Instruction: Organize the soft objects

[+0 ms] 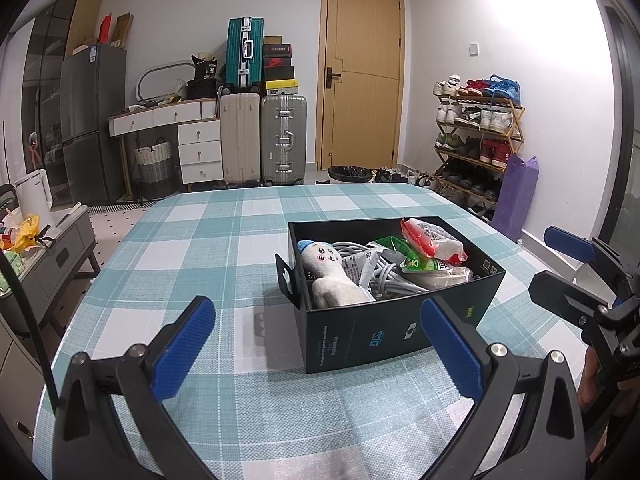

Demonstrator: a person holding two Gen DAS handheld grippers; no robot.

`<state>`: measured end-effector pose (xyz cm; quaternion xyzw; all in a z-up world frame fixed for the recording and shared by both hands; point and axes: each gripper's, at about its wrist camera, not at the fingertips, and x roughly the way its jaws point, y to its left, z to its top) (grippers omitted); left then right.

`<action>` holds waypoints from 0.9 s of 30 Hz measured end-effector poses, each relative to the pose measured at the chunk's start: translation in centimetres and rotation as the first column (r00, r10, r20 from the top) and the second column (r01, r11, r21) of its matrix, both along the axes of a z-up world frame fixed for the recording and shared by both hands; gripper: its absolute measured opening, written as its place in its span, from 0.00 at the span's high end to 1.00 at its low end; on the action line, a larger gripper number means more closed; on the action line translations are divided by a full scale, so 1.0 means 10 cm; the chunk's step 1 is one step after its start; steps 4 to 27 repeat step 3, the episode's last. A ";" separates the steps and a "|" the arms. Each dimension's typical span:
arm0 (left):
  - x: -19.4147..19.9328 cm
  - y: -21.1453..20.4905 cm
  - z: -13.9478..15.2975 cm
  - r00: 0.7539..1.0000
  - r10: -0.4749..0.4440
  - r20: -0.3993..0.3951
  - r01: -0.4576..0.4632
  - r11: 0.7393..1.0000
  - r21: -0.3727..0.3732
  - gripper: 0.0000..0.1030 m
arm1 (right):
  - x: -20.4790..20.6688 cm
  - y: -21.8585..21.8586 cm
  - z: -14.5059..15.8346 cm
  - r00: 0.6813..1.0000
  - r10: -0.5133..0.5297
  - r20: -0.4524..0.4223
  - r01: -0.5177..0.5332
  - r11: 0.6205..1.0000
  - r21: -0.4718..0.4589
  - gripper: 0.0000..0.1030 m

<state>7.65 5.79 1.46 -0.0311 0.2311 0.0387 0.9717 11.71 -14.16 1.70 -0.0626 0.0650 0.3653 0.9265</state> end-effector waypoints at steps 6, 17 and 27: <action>0.00 0.00 0.00 1.000 -0.001 -0.002 0.001 1.000 0.001 0.00 | 0.00 0.00 0.00 1.000 0.000 0.001 0.000 1.000 0.001 0.01; 0.00 0.00 0.00 1.000 -0.001 -0.002 0.001 1.000 0.001 0.00 | 0.00 0.00 0.00 1.000 0.000 0.001 0.000 1.000 0.001 0.01; 0.00 0.00 0.00 1.000 -0.001 -0.002 0.001 1.000 0.001 0.00 | 0.00 0.00 0.00 1.000 0.000 0.001 0.000 1.000 0.001 0.01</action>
